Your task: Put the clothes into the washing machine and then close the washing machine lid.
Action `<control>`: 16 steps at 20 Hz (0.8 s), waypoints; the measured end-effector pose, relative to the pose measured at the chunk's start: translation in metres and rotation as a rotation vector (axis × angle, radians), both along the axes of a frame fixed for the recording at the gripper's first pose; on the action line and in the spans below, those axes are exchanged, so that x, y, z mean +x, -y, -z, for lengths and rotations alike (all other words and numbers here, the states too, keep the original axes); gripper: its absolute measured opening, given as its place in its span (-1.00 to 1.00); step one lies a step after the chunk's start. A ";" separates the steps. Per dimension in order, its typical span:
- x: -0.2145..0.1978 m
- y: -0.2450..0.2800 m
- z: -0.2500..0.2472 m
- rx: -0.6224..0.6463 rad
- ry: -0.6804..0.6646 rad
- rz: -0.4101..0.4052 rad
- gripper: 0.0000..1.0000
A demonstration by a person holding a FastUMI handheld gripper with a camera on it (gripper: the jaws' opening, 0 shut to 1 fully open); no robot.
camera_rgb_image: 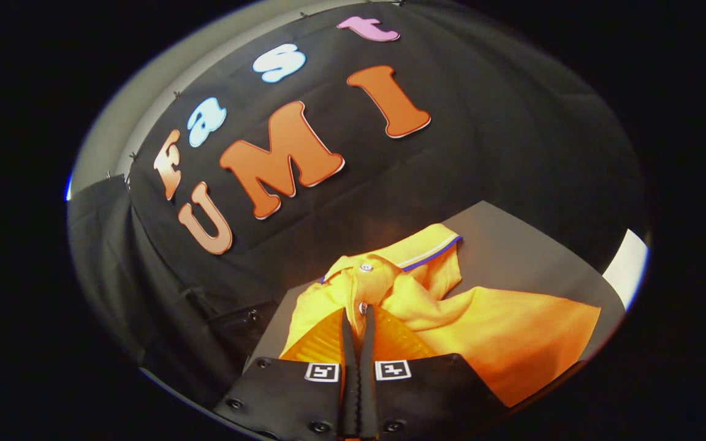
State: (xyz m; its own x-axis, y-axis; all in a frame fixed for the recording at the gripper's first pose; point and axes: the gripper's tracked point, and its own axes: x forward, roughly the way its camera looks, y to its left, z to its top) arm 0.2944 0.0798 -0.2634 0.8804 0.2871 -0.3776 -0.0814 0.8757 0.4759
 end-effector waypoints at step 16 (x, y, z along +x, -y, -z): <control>-0.002 -0.015 -0.107 0.035 0.332 -0.073 -0.85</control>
State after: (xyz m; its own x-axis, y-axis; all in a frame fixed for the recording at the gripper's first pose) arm 0.2929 0.0950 -0.1561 0.9302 0.3616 -0.0628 -0.2987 0.8453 0.4429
